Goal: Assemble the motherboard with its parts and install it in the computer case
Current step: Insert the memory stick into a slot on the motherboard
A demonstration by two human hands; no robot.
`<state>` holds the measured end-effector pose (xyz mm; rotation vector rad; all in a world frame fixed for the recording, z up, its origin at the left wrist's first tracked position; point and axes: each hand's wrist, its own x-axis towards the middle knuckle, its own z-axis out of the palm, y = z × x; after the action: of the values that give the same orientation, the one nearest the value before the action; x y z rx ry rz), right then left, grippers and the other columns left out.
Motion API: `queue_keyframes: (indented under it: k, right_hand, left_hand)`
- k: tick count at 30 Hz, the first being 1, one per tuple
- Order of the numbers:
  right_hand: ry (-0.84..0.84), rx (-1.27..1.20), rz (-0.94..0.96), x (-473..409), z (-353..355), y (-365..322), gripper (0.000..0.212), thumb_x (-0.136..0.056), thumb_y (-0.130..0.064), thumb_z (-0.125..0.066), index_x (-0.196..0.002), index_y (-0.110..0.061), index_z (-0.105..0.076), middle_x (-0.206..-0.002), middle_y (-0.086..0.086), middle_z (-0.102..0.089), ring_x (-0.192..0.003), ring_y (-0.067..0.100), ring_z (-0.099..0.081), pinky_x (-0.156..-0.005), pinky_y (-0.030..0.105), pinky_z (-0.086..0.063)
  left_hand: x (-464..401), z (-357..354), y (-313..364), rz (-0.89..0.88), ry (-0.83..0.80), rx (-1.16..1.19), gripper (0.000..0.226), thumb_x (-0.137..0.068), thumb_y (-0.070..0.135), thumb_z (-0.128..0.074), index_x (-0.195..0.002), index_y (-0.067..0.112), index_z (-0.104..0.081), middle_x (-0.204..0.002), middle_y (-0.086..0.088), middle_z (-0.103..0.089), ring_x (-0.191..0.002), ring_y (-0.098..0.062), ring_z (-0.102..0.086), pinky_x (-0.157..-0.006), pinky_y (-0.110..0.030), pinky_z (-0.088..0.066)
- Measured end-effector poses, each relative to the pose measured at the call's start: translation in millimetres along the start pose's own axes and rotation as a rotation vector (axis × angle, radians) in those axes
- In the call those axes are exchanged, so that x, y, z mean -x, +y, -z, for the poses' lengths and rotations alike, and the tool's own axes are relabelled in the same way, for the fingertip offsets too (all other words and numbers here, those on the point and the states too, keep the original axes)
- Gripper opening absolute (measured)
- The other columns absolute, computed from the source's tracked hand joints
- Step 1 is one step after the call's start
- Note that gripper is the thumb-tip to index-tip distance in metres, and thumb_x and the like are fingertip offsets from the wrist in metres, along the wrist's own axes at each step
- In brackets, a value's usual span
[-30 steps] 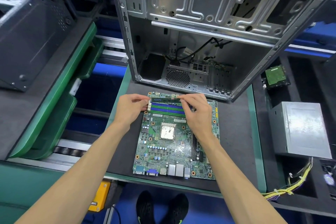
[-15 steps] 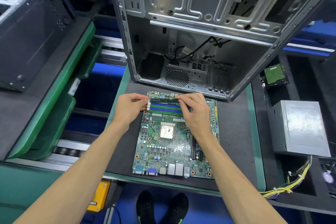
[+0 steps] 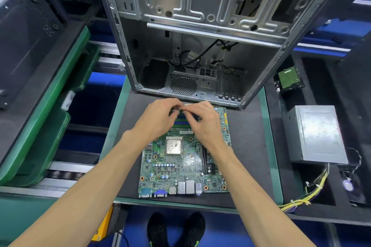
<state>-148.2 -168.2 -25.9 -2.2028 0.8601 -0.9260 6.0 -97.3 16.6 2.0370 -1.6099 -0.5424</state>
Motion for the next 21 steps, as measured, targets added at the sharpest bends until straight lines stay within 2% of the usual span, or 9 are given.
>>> queue_keyframes:
  k: [2, 4, 7, 10, 14, 21]
  right_hand:
    - [-0.019, -0.015, -0.052, 3, 5, 0, 0.019, -0.095, -0.016, -0.069, -0.112, -0.018, -0.076, -0.101, -0.013, -0.07, -0.096, 0.008, -0.058, -0.086, 0.037, -0.051]
    - [0.04, -0.032, -0.156, 8, 12, 4, 0.022, -0.098, -0.017, -0.06, -0.118, -0.019, -0.07, -0.105, -0.017, -0.065, -0.102, 0.008, -0.056, -0.09, 0.035, -0.05]
    - [0.091, 0.008, -0.307, 11, 21, 14, 0.019, -0.1, -0.011, -0.055, -0.111, -0.019, -0.068, -0.103, -0.018, -0.058, -0.104, 0.01, -0.051, -0.093, 0.037, -0.048]
    - [0.006, 0.082, -0.327, 11, 20, 15, 0.016, -0.097, -0.01, -0.061, -0.101, -0.018, -0.074, -0.106, -0.006, -0.062, -0.106, 0.011, -0.047, -0.098, 0.036, -0.042]
    - [0.008, 0.06, -0.352, 11, 19, 16, 0.016, -0.098, -0.012, -0.063, -0.1, -0.018, -0.077, -0.109, -0.005, -0.06, -0.108, 0.012, -0.046, -0.1, 0.03, -0.039]
    - [-0.004, 0.046, -0.374, 11, 19, 15, 0.015, -0.098, -0.013, -0.064, -0.101, -0.018, -0.078, -0.109, -0.005, -0.059, -0.109, 0.011, -0.046, -0.102, 0.029, -0.039]
  left_hand:
    - [1, -2, -1, 0.015, 0.01, 0.004, 0.023, -0.097, 0.014, -0.06, -0.116, 0.021, -0.071, -0.112, 0.005, -0.072, -0.107, -0.018, -0.064, -0.097, -0.044, -0.05]
    - [2, -4, -1, 0.026, 0.033, -0.001, 0.021, -0.098, 0.015, -0.061, -0.115, 0.018, -0.072, -0.114, 0.004, -0.072, -0.108, -0.018, -0.064, -0.098, -0.045, -0.05]
    - [1, -6, -1, 0.022, 0.058, 0.019, 0.02, -0.098, 0.015, -0.061, -0.113, 0.016, -0.073, -0.113, 0.003, -0.072, -0.107, -0.017, -0.065, -0.099, -0.043, -0.052]
    - [3, -7, -3, 0.02, 0.077, 0.012, 0.019, -0.097, 0.014, -0.062, -0.111, 0.017, -0.074, -0.111, 0.005, -0.073, -0.106, -0.015, -0.065, -0.099, -0.039, -0.051]
    - [5, -9, -2, -0.009, 0.075, -0.019, 0.019, -0.097, 0.013, -0.063, -0.111, 0.016, -0.075, -0.112, 0.004, -0.073, -0.106, -0.014, -0.065, -0.096, -0.028, -0.047]
    - [6, -11, 1, 0.003, 0.075, -0.04, 0.02, -0.098, 0.012, -0.061, -0.112, 0.014, -0.075, -0.113, 0.002, -0.073, -0.106, -0.017, -0.066, -0.095, -0.03, -0.048]
